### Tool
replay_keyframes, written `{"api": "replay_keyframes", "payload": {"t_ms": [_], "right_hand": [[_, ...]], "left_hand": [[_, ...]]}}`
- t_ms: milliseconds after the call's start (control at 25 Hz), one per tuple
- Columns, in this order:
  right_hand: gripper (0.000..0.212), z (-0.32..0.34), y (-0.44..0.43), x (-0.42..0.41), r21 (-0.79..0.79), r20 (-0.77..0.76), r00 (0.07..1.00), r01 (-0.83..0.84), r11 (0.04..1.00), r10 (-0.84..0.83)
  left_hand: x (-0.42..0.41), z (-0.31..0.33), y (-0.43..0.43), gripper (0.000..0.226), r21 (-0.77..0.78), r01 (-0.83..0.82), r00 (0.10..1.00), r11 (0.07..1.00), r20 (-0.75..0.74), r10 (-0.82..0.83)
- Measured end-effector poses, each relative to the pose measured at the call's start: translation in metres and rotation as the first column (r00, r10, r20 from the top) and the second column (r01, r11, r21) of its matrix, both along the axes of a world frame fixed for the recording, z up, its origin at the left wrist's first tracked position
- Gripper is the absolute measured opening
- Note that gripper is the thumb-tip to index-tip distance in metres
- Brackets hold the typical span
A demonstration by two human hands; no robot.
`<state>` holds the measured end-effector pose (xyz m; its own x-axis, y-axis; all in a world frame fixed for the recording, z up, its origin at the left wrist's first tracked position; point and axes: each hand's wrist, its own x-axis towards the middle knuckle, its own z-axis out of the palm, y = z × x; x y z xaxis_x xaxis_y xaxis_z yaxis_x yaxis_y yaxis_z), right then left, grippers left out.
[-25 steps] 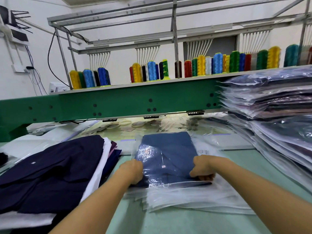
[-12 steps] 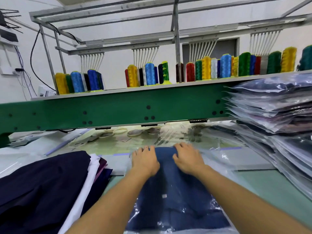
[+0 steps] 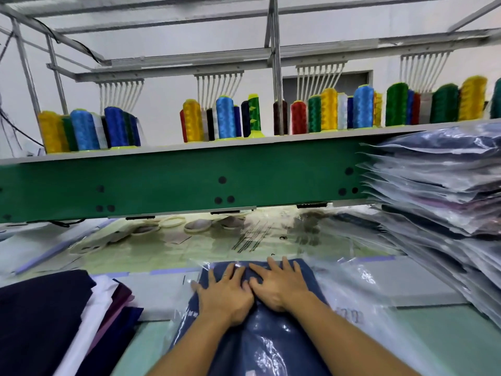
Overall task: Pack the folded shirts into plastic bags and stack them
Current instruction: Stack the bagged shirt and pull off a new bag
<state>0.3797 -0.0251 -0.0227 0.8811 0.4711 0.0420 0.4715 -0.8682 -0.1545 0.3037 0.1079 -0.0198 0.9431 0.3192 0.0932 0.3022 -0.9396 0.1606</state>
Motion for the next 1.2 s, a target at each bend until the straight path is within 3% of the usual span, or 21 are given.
{"api": "replay_keyframes", "payload": {"t_ms": [200,360,560,680,760,840,1040,1200], "right_hand": [[0.087,0.004,-0.011,-0.003,-0.006,-0.023,0.995,0.098,0.995,-0.098],[0.094,0.005,-0.030,-0.009,0.032,0.014,0.985,0.169,0.985,-0.170],[0.083,-0.001,-0.049,-0.020,0.066,0.106,0.957,0.262,0.963,-0.268],[0.071,0.004,-0.050,-0.026,0.014,0.223,0.920,0.326,0.945,-0.321],[0.068,0.017,-0.045,-0.034,-0.032,0.332,0.904,0.298,0.954,-0.271],[0.072,0.028,-0.037,-0.048,-0.017,0.365,0.911,0.215,0.976,-0.194],[0.069,0.032,-0.020,-0.101,0.110,0.235,0.969,0.057,0.992,-0.082],[0.067,0.008,-0.017,-0.155,0.109,0.132,0.991,-0.032,0.994,0.018]], "left_hand": [[-0.006,-0.002,0.014,0.078,0.054,-0.093,0.995,0.994,-0.025,0.094],[-0.013,-0.005,0.022,0.094,0.035,-0.122,0.992,0.992,0.044,0.120],[-0.036,-0.009,0.029,0.091,0.039,-0.136,0.983,0.990,0.130,0.130],[-0.045,0.001,0.029,0.088,0.241,-0.181,0.981,0.954,0.116,0.157],[-0.050,0.013,0.026,0.081,0.355,-0.178,0.981,0.918,0.136,0.138],[-0.058,0.025,0.018,0.075,0.368,-0.171,0.979,0.914,0.167,0.116],[-0.088,0.029,-0.016,0.067,0.246,-0.106,0.981,0.964,0.187,0.060],[-0.132,-0.002,-0.034,0.067,0.162,-0.079,0.991,0.984,0.119,0.060]]}}
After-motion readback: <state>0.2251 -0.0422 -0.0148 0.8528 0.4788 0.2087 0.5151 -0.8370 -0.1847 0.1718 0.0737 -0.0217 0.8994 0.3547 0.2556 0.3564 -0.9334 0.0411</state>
